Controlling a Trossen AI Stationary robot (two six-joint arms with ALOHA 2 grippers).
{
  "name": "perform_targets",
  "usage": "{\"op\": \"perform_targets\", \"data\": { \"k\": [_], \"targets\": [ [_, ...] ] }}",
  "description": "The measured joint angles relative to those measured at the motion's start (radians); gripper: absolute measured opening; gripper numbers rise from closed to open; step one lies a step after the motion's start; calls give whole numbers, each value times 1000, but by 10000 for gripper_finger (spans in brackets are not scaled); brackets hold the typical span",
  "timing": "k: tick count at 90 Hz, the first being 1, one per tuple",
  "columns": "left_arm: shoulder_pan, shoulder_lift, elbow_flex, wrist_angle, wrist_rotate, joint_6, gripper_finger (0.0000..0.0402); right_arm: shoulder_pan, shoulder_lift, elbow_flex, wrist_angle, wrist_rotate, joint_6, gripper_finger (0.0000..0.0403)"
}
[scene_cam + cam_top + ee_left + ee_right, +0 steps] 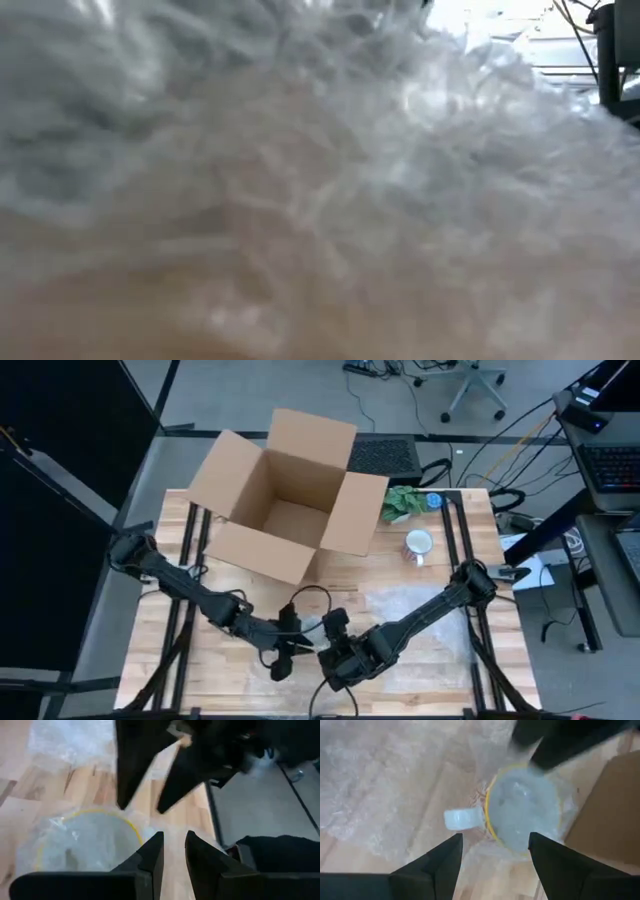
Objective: Wrap mug
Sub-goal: Wrap the yellow mug with bubble wrap
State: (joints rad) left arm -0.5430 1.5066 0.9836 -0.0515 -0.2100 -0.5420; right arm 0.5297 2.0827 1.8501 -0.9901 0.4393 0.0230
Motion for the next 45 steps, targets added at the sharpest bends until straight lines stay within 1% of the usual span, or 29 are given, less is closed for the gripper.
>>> {"op": "perform_targets", "data": {
  "k": [12, 23, 34, 45],
  "targets": [
    [-67, -44, 0, -141, -9, -50, 63, 4, 0, -18, -3, 3, 26, 215],
    [-155, -47, 0, -261, -11, -128, 63, 23, 0, -21, -31, 1, 80, 215],
    [-239, -40, -23, -244, 9, -214, 63, 41, 0, -21, -42, 6, 126, 215],
    [-279, 4, -38, -190, 12, -275, 64, 51, 0, -21, -41, 11, 168, 215]
  ]
}}
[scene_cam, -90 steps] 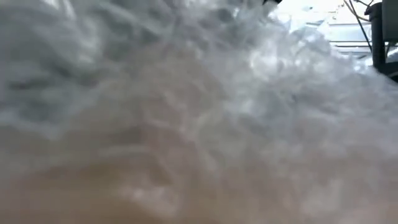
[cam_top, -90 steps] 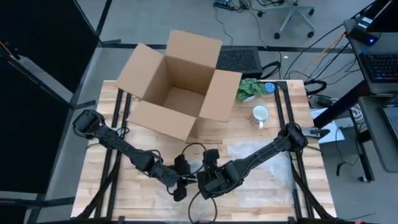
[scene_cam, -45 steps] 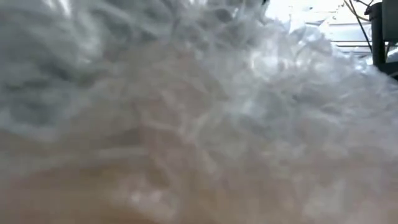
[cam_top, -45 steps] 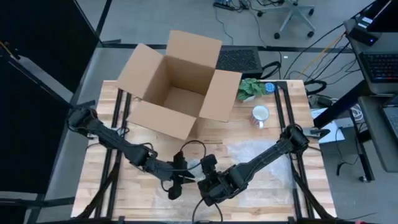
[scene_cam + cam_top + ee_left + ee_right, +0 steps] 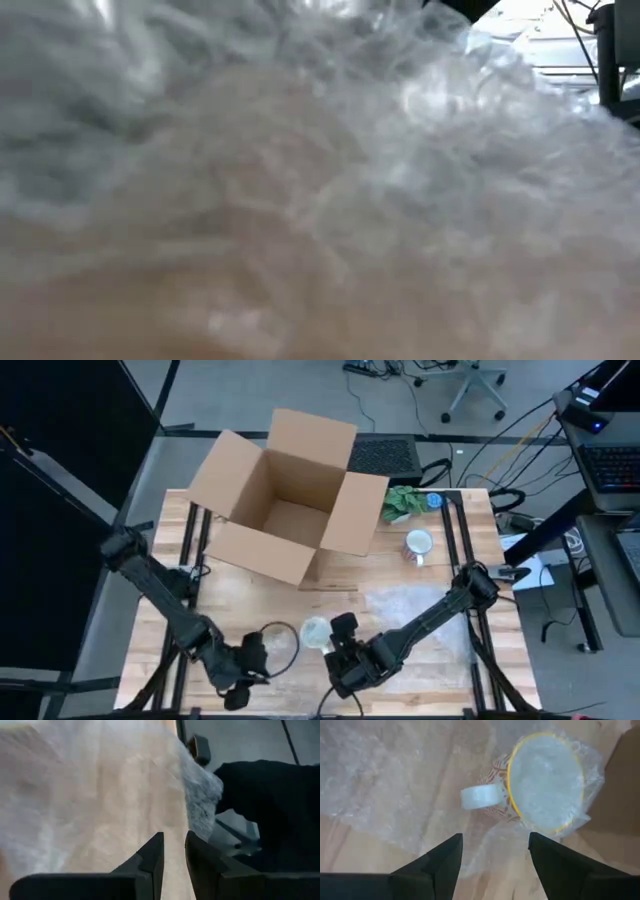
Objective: Wrap mug
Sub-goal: Wrap the yellow mug with bubble wrap
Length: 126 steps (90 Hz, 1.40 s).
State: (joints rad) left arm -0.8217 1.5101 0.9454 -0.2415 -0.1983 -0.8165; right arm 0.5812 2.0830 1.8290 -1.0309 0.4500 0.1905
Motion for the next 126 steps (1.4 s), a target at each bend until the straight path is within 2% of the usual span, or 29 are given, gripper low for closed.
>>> {"op": "perform_targets", "data": {
  "k": [10, 26, 37, 58, 67, 77, 86, 93, 114, 126],
  "targets": [
    [-20, 64, 0, 96, 43, -17, 81, 11, 0, 0, 1, 0, 35, 215],
    [-31, 169, 0, 296, 80, -8, 140, 42, 0, 0, 3, -1, 79, 215],
    [-40, 231, 39, 313, 82, -5, 162, 69, 0, 0, 7, -1, 115, 215],
    [-91, 374, 198, 294, 57, 111, 148, 123, 0, 0, 10, 1, 211, 215],
    [-104, 422, 277, 184, -30, 171, 140, 147, 0, 0, 11, 23, 256, 215],
    [-119, 459, 366, 14, -151, 170, 129, 173, 0, 0, 11, 28, 303, 215],
    [-137, 492, 433, -23, -228, 170, 119, 195, 0, 0, 11, 31, 345, 215],
    [-143, 518, 456, -25, -251, 170, 114, 209, 0, 0, 11, 42, 369, 215],
    [-142, 600, 459, -34, -235, 168, 111, 234, 0, 0, 18, 80, 399, 215],
    [-132, 597, 460, -56, -283, 167, 111, 239, 0, 0, 18, 80, 409, 215]
  ]
}}
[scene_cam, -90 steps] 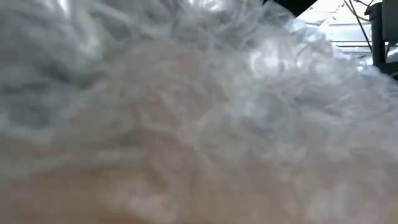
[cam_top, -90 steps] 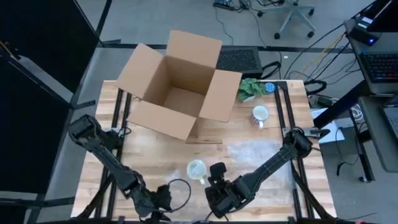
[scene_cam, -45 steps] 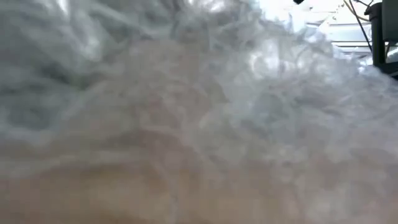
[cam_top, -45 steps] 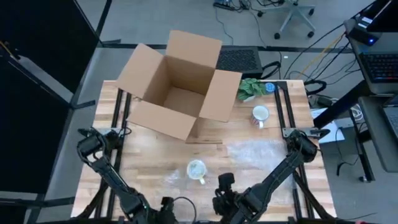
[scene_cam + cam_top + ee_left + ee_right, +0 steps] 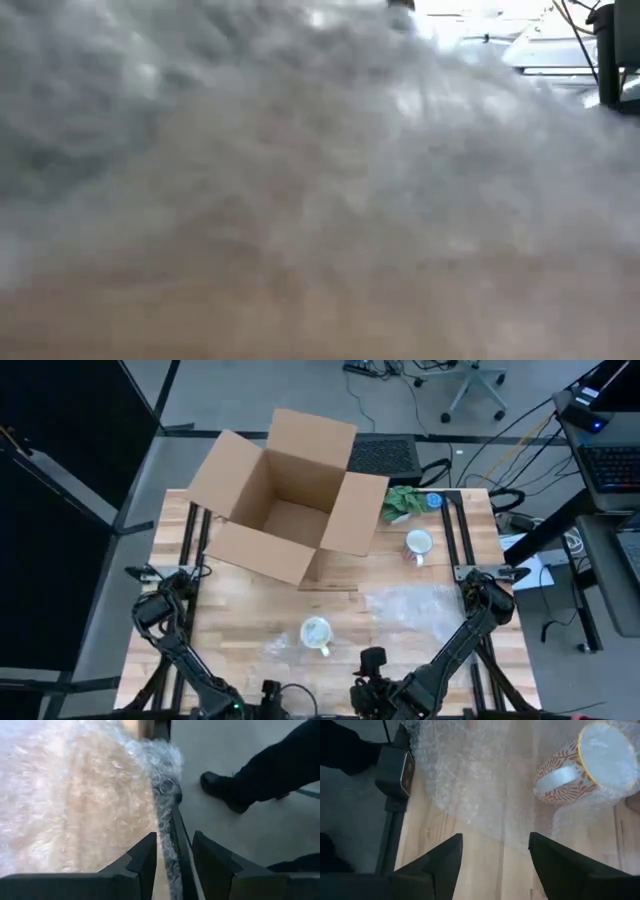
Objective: Wrap mug
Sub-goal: Wrap the yellow mug with bubble wrap
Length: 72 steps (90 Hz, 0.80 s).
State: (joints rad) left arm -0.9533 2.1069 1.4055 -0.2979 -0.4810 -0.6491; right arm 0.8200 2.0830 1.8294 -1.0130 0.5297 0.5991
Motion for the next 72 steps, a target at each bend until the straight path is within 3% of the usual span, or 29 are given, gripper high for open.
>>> {"op": "perform_targets", "data": {
  "k": [15, 44, 66, 72],
  "targets": [
    [16, -8, 0, -121, -68, -26, 111, 0, 0, -25, 11, 0, -2, 215],
    [41, -43, 76, -320, -62, -67, 111, -3, 1, -82, 46, -5, 9, 215],
    [40, -125, 114, -534, -307, -42, 111, -31, 1, -82, 68, 0, -41, 215],
    [51, -129, 115, -561, -325, -21, 111, -44, 1, -82, 68, 1, -42, 215]
  ]
}}
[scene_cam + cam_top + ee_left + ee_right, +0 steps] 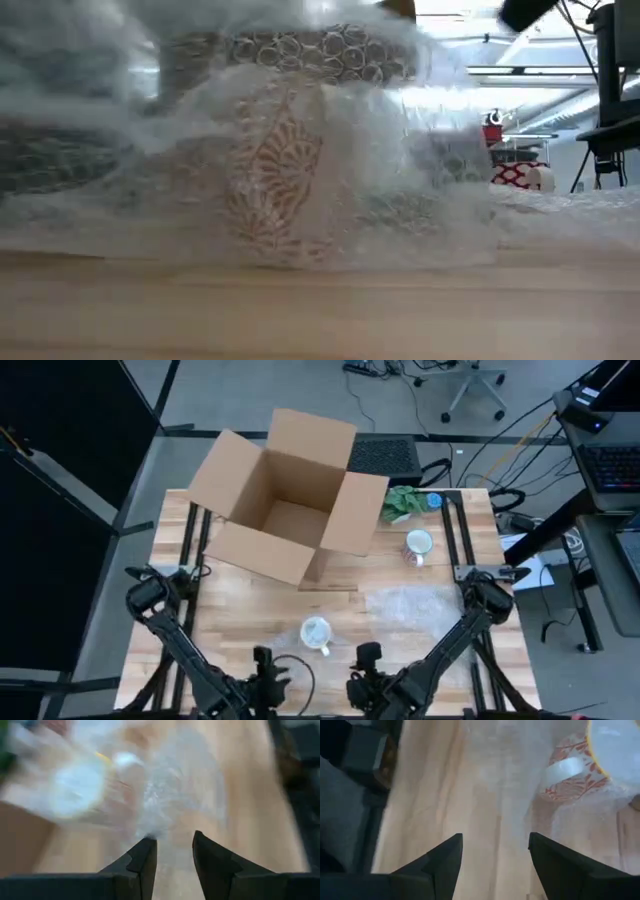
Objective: Wrap mug
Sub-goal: Wrap the yellow mug with bubble wrap
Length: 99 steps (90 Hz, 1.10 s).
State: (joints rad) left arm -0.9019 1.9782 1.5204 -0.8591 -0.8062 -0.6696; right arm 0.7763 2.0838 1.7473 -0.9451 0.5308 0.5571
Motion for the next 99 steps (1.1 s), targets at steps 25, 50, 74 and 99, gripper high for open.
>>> {"op": "perform_targets", "data": {
  "k": [25, 50, 74, 99],
  "targets": [
    [64, 3, 0, -19, 1, 81, 111, -17, 0, 0, 42, 19, 6, 215],
    [109, 3, 0, 19, 123, 87, 111, -28, 0, 1, 58, 28, 2, 215],
    [129, 3, 0, 13, 188, 134, 111, -30, 0, 1, 51, 54, 5, 215],
    [121, 1, 27, -19, 185, 132, 20, -29, 0, 1, 51, 50, 7, 215]
  ]
}}
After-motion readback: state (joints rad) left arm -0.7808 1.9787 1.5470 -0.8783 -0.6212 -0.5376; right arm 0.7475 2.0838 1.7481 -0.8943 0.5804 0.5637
